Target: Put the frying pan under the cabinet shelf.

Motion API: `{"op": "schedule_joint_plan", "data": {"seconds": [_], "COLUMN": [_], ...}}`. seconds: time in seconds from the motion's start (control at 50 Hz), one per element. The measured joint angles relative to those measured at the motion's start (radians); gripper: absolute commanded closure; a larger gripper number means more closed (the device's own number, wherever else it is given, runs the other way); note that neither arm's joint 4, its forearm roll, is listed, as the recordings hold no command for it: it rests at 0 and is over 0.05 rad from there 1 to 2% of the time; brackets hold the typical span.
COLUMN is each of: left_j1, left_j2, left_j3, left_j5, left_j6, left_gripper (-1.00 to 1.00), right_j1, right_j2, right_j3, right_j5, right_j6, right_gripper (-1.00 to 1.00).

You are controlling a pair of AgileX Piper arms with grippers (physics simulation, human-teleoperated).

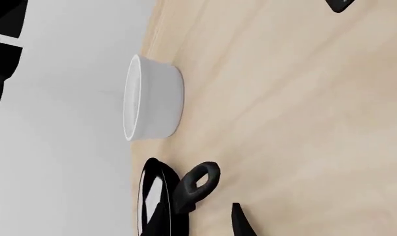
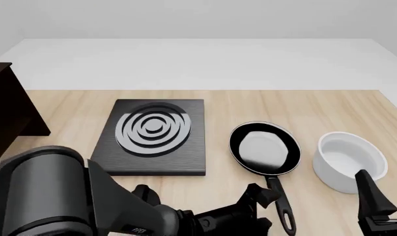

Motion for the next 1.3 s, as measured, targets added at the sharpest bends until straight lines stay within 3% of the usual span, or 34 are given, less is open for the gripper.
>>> {"op": "schedule_joint_plan", "data": {"seconds": [0.68, 1.3], "left_j1": [-0.021, -0.028], "left_j2": [0.029, 0.071], "left_j3": [-0.072, -0.159], "left_j5": [0.035, 0.071], "left_j6": [0.101, 0.046], "left_gripper": [-1.0, -1.0], "right_j1": [0.0, 0.0], "right_j2": [0.003, -0.001], "right_j3": [0.0, 0.0], "right_j5": [-0.003, 0.001], "right_j6": [0.0, 0.0], "right_gripper": [-1.0, -1.0]}}
